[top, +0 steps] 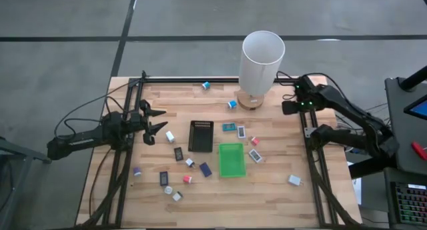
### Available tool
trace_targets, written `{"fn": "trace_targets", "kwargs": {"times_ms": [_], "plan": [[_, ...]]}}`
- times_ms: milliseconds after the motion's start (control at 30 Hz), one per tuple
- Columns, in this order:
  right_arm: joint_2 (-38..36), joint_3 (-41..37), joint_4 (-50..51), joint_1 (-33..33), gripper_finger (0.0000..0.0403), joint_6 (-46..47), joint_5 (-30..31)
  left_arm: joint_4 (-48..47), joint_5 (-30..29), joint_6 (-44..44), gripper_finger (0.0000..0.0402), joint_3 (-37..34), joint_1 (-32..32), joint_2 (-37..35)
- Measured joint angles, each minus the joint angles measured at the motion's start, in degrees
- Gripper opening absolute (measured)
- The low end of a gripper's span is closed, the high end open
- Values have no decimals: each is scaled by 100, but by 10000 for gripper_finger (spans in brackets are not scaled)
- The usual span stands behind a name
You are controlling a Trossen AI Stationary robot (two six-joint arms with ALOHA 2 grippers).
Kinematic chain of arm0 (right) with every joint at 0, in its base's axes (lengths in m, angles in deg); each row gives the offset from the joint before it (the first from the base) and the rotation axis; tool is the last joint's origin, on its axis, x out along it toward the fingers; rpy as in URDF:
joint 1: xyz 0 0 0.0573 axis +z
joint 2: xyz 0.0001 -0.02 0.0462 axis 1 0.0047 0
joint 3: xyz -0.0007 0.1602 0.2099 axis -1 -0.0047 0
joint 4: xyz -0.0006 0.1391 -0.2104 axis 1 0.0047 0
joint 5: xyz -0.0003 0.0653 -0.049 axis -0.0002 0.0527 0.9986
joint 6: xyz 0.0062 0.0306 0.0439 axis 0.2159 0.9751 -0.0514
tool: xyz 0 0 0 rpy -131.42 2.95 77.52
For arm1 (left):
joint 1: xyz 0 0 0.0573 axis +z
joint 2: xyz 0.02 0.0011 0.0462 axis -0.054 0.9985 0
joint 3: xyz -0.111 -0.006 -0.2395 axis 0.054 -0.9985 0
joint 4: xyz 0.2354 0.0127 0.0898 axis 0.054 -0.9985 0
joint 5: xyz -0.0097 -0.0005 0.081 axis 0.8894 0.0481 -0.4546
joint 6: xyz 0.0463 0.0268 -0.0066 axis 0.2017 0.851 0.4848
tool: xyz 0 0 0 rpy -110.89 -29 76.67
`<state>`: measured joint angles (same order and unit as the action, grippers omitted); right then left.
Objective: Pick & Place Office items
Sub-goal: Put the bottom right blue charger adapter into the green bin
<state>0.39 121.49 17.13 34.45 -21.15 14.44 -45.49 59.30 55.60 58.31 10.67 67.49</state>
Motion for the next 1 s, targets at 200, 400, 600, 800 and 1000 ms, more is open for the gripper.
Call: {"fn": "trace_targets", "kwargs": {"times_ms": [200,400,600,800,1000], "plan": [[-574,275,194,2,131,-201,-506,0,1,0,225,0,1,2],[-815,721,352,135,131,-351,-808,-1,-1,0,225,0,1,0],[-852,1192,631,498,132,-320,-825,0,0,0,225,0,0,0],[-852,1522,639,1150,132,-120,-828,0,0,0,225,0,1,1],[-852,1636,397,2084,132,351,-773,0,0,0,225,0,-1,0]]}}
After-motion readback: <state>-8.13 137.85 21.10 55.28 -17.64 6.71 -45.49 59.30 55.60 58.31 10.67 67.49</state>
